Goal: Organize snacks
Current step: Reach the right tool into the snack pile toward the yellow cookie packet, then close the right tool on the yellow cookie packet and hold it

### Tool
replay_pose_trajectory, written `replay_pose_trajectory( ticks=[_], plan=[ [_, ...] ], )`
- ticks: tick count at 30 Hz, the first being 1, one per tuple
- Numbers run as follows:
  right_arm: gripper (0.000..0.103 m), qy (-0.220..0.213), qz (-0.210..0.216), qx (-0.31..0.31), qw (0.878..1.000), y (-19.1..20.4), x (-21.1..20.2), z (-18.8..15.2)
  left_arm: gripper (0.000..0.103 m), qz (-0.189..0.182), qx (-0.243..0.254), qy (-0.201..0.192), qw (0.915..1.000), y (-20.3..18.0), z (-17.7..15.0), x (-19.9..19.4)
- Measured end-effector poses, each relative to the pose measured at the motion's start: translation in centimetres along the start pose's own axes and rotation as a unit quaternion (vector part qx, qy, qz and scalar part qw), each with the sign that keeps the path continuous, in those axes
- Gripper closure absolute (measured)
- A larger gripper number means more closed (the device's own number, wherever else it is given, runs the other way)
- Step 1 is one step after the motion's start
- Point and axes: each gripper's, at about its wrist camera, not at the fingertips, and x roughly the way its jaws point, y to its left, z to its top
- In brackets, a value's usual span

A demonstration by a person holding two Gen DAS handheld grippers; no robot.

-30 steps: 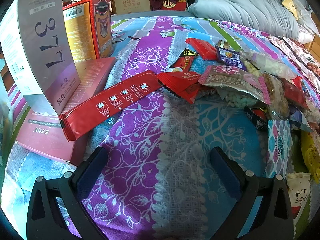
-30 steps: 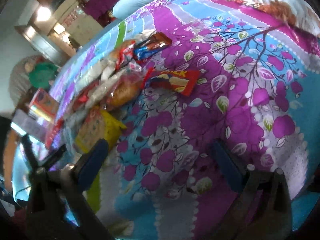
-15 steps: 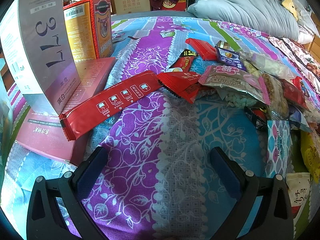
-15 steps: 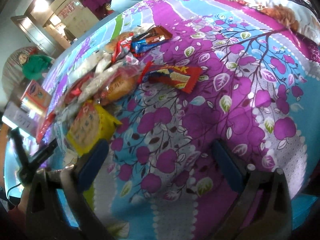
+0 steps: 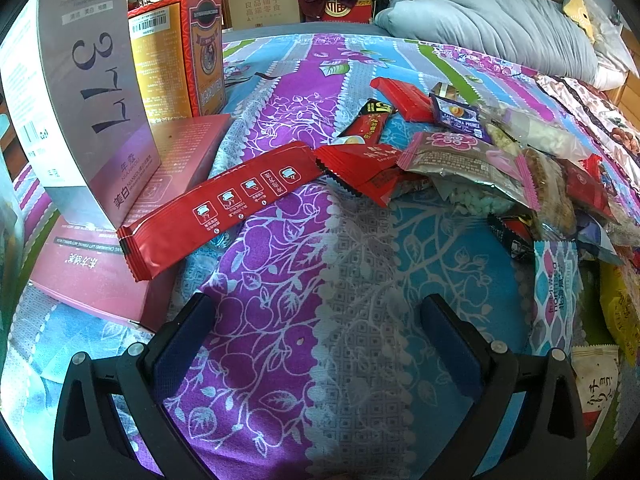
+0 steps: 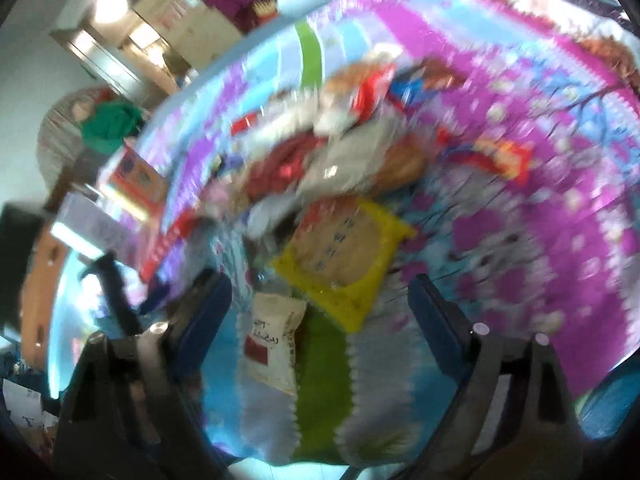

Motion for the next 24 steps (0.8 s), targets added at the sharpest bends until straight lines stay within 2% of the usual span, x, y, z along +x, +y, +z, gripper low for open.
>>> replay_pose_trajectory(
  ticks=[2,6,10,14,17,19,21,24],
  plan=[
    [0.012,0.007,-0.030,-0.033,0.999,0.9,1.5,-0.2,0.000,0.000,0.000,0.000,1.0000,-0.2,0.1,0.0],
    [0.012,0.030,-0.060,-0.083,0.994,1.1,3.5,-0.4,0.000,-0.001,-0.001,0.000,1.0000,0.0,0.0,0.0],
    [0.013,0.036,-0.061,-0.116,0.991,1.2,4.3,0.4,0.000,-0.002,-0.001,0.000,1.0000,-0.2,0.0,0.1],
    [0.018,0.072,-0.049,-0.159,0.983,0.0,3.2,1.0,0.000,-0.003,-0.002,0.000,1.0000,-0.2,0.1,0.1],
    [0.018,0.071,-0.092,-0.191,0.975,-2.8,0.8,1.1,0.000,-0.003,-0.002,0.000,1.0000,-0.2,0.0,0.1],
    [0.017,0.082,-0.088,-0.184,0.976,-4.8,-0.7,1.4,0.000,-0.004,-0.002,0.000,1.0000,-0.1,0.0,0.0],
    [0.017,0.064,-0.073,-0.156,0.983,-6.1,-2.9,1.8,0.000,-0.004,-0.002,0.000,1.0000,-0.2,0.0,0.1],
    [0.015,0.044,-0.041,-0.082,0.995,-6.9,-4.8,1.8,0.000,-0.004,-0.002,0.000,1.0000,-0.2,0.0,0.1]
  ],
)
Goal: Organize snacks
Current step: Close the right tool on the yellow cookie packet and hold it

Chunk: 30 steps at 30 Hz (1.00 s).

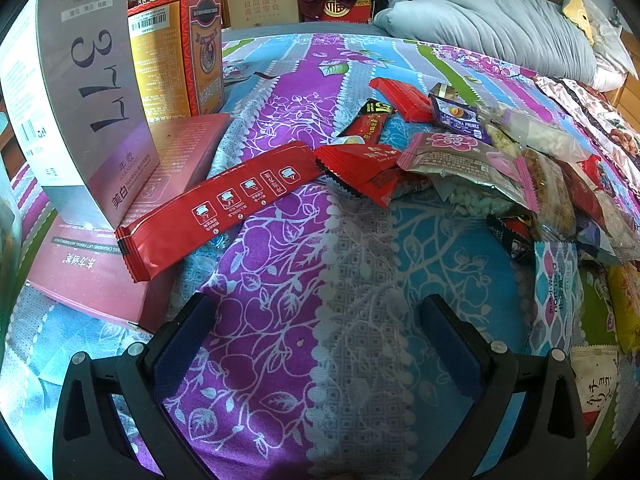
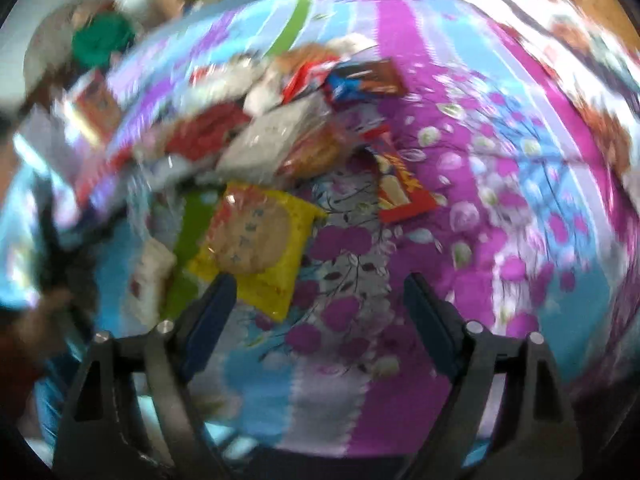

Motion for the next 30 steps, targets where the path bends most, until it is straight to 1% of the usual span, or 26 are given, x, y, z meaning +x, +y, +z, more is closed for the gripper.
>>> replay_pose_trajectory(
  ticks=[1,2,5,7,9,11,12,13,15,16,18,21,24,27,30],
  plan=[
    [0.012,-0.008,0.007,0.022,1.000,0.3,-0.2,-0.2,0.000,0.000,0.000,0.000,1.0000,0.0,0.0,0.0],
    [0.011,-0.012,0.004,0.034,0.999,0.9,-0.1,-0.3,0.000,0.000,0.000,0.000,1.0000,-0.1,0.0,0.0],
    [0.011,-0.013,-0.023,0.059,0.998,3.6,2.2,0.1,0.000,0.000,0.000,0.000,1.0000,0.0,0.0,0.0],
    [0.011,-0.013,-0.039,0.075,0.996,4.6,3.9,0.4,0.000,0.000,0.000,0.000,1.0000,0.0,0.0,0.0],
    [0.011,-0.015,-0.070,0.069,0.995,5.4,5.2,0.6,0.000,0.000,0.000,0.000,1.0000,0.1,0.0,0.0],
    [0.010,-0.003,-0.084,0.062,0.995,5.9,6.6,0.5,0.000,0.000,0.000,0.000,1.0000,0.0,0.0,0.0],
    [0.011,-0.002,-0.098,0.045,0.994,6.2,7.0,0.4,0.000,-0.001,0.000,0.000,1.0000,0.1,0.0,0.0],
    [0.013,-0.003,-0.104,0.033,0.994,6.2,7.2,0.4,0.000,0.000,0.000,0.000,1.0000,0.1,0.0,0.0],
    [0.023,-0.011,-0.108,0.013,0.994,6.1,6.9,0.1,0.000,0.000,0.000,0.000,1.0000,0.1,0.0,0.0],
    [0.028,-0.009,-0.105,0.008,0.994,5.8,6.5,0.0,0.000,-0.001,0.000,0.000,1.0000,0.1,0.0,0.0],
    [0.029,-0.009,-0.080,0.002,0.997,5.1,5.6,-0.4,0.000,-0.001,-0.001,0.000,1.0000,0.1,0.0,0.0],
    [0.030,-0.023,-0.053,-0.034,0.998,5.0,3.9,-1.1,0.000,-0.001,0.000,0.000,1.0000,0.1,0.0,0.0],
    [0.030,-0.014,-0.043,-0.061,0.997,4.1,3.9,-1.2,0.000,0.000,0.000,0.000,1.0000,0.1,0.0,0.0],
    [0.029,0.006,-0.042,-0.058,0.997,2.6,4.9,-1.4,0.000,0.000,0.000,0.000,1.0000,0.1,0.0,0.0],
    [0.028,0.003,-0.036,-0.059,0.998,2.4,4.8,-1.6,0.000,-0.001,0.000,0.000,1.0000,0.0,0.0,0.0]
  ],
)
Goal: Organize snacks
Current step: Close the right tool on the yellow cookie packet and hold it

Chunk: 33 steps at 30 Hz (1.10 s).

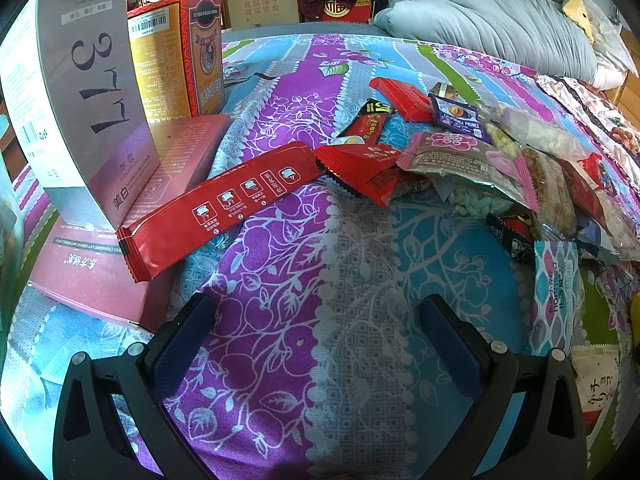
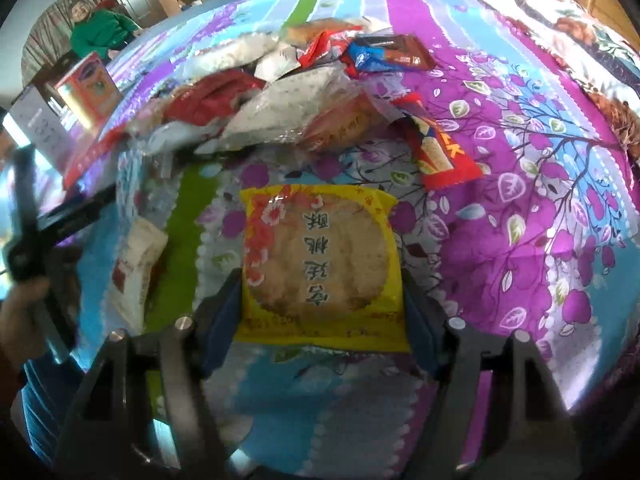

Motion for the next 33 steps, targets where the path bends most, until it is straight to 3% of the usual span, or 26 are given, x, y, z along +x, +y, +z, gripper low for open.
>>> replay_pose_trajectory(
  ticks=[5,10,21,33],
  plan=[
    [0.019,0.009,0.008,-0.001,1.000,0.3,0.4,-0.2,0.000,0.000,0.000,0.000,1.0000,-0.1,0.0,0.0],
    [0.012,0.018,-0.011,-0.027,0.999,1.4,1.0,-0.1,0.000,0.000,0.000,0.000,1.0000,0.0,0.0,0.0],
    [0.011,0.022,-0.029,-0.041,0.999,1.4,1.1,-0.2,0.000,0.000,0.000,0.000,1.0000,0.0,0.0,0.0],
    [0.002,0.028,-0.025,-0.052,0.998,2.3,1.6,-0.3,0.000,-0.001,0.000,-0.001,1.0000,0.0,0.0,0.0]
  ],
)
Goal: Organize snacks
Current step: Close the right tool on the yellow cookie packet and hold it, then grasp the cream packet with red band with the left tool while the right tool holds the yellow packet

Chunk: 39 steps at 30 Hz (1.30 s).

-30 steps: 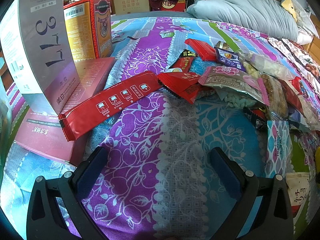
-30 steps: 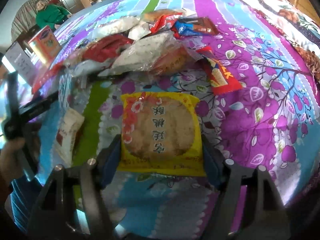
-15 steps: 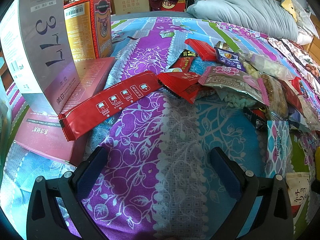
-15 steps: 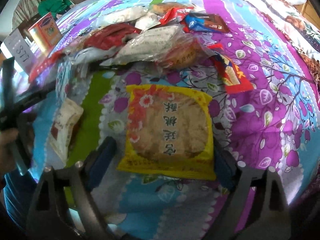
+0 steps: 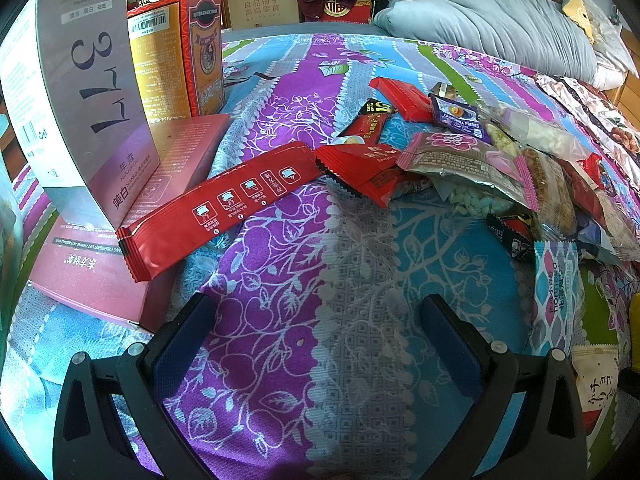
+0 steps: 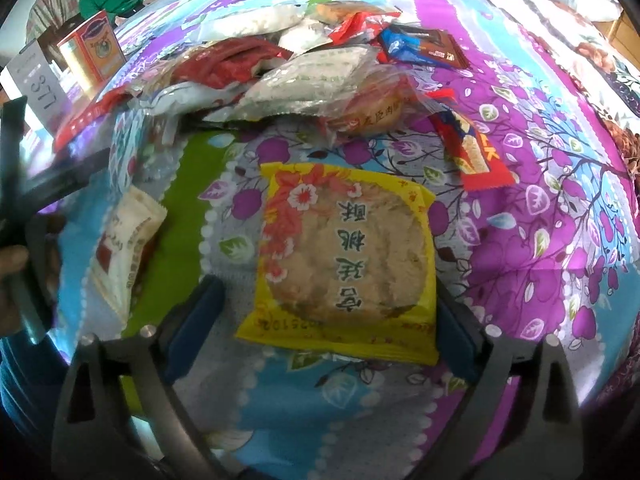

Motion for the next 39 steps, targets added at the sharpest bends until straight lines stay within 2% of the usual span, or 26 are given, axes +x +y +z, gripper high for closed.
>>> replay_pose_trajectory(
  ticks=[5,39],
  plan=[
    [0.000,0.011,-0.008,-0.010,1.000,0.54,0.44,0.26,0.000,0.000,0.000,0.000,1.0000,-0.05,0.01,0.00],
    [0.000,0.003,-0.006,-0.011,1.000,0.40,0.16,0.11,0.000,0.000,0.000,0.001,1.0000,0.02,0.00,0.01]
  ],
)
